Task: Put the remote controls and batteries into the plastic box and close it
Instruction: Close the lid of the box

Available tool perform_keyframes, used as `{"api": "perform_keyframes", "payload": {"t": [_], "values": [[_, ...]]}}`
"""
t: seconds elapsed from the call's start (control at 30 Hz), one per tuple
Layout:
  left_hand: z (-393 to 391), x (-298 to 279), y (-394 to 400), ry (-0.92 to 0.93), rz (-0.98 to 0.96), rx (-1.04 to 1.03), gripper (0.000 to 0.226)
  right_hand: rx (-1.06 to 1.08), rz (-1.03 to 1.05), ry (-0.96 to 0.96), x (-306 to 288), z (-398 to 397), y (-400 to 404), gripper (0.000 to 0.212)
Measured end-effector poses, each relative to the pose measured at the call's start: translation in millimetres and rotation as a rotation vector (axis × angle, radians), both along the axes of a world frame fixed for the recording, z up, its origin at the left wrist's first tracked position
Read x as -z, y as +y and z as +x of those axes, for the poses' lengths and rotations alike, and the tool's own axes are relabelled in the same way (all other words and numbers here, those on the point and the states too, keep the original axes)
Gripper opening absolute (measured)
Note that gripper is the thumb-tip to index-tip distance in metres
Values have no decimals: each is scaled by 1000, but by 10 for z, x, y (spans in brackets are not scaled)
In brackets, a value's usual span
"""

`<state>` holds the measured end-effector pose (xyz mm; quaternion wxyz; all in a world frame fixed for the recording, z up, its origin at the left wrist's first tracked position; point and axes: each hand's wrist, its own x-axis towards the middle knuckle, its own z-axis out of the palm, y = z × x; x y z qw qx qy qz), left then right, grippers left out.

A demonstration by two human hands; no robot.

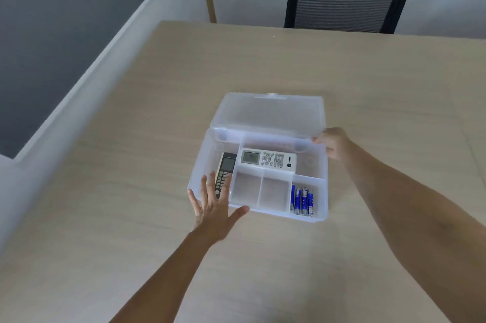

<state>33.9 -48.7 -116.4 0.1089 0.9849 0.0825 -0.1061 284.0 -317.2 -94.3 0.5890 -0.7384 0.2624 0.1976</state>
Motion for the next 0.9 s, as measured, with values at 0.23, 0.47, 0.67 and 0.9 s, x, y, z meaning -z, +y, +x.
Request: {"api": "perform_keyframes", "payload": {"t": [0.23, 0.47, 0.67, 0.9], "values": [[-304, -81, -150, 0, -63, 53, 108, 135, 233, -199, -616, -788, -158, 68], [-299, -150, -30, -208, -731, -304, 103, 201, 665, -157, -782, -1088, -189, 82], [118, -132, 548, -86, -1467, -846, 125, -171, 303, -68, -551, -1555, -66, 60], [116, -154, 450, -4, -783, -575, 97, -341, -237, -136, -78, -2059, 201, 101]]}}
